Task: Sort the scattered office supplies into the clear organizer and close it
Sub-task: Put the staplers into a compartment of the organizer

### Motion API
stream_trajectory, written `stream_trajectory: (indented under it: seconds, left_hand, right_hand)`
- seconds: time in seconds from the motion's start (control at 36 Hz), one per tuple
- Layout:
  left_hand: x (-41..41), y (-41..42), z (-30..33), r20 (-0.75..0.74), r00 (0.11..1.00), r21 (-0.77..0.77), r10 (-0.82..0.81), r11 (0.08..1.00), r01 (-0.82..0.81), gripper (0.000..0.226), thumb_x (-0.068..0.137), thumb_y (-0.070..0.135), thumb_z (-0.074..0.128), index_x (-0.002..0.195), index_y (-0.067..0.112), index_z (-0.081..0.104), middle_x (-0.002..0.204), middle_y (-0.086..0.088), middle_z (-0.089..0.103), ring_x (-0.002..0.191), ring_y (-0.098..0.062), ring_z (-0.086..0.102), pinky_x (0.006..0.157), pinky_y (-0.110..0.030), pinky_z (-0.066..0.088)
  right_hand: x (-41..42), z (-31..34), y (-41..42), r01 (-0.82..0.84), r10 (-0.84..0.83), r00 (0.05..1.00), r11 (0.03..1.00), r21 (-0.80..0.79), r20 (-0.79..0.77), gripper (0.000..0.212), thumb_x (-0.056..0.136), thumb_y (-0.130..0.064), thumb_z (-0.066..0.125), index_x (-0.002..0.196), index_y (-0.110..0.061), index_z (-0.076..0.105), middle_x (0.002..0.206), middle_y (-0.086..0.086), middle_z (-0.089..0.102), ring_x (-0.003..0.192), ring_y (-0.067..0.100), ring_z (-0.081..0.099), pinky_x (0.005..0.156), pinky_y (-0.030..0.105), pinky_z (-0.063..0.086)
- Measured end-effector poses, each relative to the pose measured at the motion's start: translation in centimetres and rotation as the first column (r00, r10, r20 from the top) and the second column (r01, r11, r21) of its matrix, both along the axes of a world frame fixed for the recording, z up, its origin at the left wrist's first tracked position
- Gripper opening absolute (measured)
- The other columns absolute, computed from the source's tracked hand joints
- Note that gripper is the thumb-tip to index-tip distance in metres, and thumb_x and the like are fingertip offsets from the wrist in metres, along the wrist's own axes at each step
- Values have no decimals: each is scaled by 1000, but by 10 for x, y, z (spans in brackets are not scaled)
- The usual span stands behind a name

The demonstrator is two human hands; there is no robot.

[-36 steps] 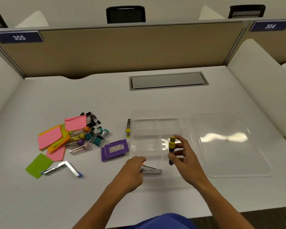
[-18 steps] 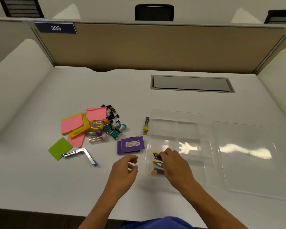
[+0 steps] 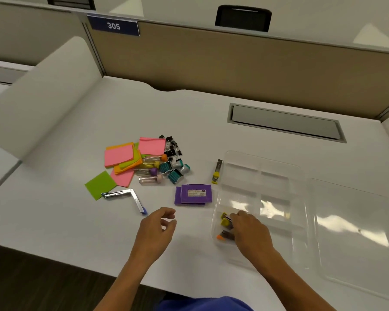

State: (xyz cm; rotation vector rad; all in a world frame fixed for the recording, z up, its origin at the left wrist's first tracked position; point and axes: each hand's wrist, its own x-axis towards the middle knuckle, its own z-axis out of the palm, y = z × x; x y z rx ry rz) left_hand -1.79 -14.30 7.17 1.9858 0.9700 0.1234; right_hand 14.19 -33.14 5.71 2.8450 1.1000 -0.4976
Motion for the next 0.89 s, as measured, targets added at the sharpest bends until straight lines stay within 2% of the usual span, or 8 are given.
stream_trajectory:
  seconds: [0.11,0.17,0.25,0.42,0.58,0.69,0.78,0.89]
  left_hand:
    - [-5,15,-4,16,999,44,42,998,-42,25,91,21,65,117,23,63,108,8,66,85,-3,61,71,-13,47]
    - [-7,23,-7,7,997,87,78,993,-79,29,91,22,66,119,20,62,111,7,65,88,-6,61,77,-19,50]
    - [-9,36,-11,9,986,134,168,977,-168,32,89,21,69,119,16,62,113,1,65,94,-12,61,82,-27,51]
    - [-14,63,-20,14,955,176,297,939,-295,30,85,22,73,112,13,66,107,-3,69,86,-12,63,72,-24,48]
    - [-14,82,-24,-135,919,324,369,893,-311,43,84,48,69,117,23,61,106,3,68,93,-20,65,68,-30,47]
    - [-10,89,-27,-248,897,374,366,890,-260,55,82,63,62,121,25,58,95,4,73,88,-22,69,63,-28,44]
    - [-6,90,-33,-312,889,352,334,910,-218,64,76,71,61,118,24,48,96,2,72,89,-24,69,64,-31,45]
    - [-2,92,-39,-322,896,322,306,925,-200,64,75,64,68,115,20,44,105,-3,70,92,-28,68,67,-34,50]
  right_hand:
    - [14,9,11,23,-27,997,998,63,66,21,95,-22,58,115,-24,62,109,-2,66,94,21,65,69,31,52]
    - [24,16,21,28,-39,994,994,110,101,20,96,-25,56,114,-26,64,106,-4,68,89,20,67,64,30,48]
    - [40,27,42,51,-71,993,979,199,94,18,98,-32,52,108,-27,66,101,-7,69,84,18,65,67,32,53]
    - [63,37,92,-6,-51,985,947,320,168,22,98,-35,53,103,-22,71,97,-4,70,95,20,61,71,32,51]
    - [77,27,134,-61,50,945,998,23,325,36,94,-50,53,113,-23,67,110,0,66,111,26,49,92,37,42]
    - [83,15,149,-25,85,953,979,-203,292,49,89,-59,55,124,-25,61,132,3,60,137,35,32,111,52,23]
    - [86,7,155,-16,99,951,962,-272,293,48,88,-60,56,122,-26,62,133,2,60,141,35,28,113,58,13]
    - [85,3,160,10,103,942,943,-332,320,47,84,-60,60,116,-27,64,129,3,63,140,36,30,113,62,6]
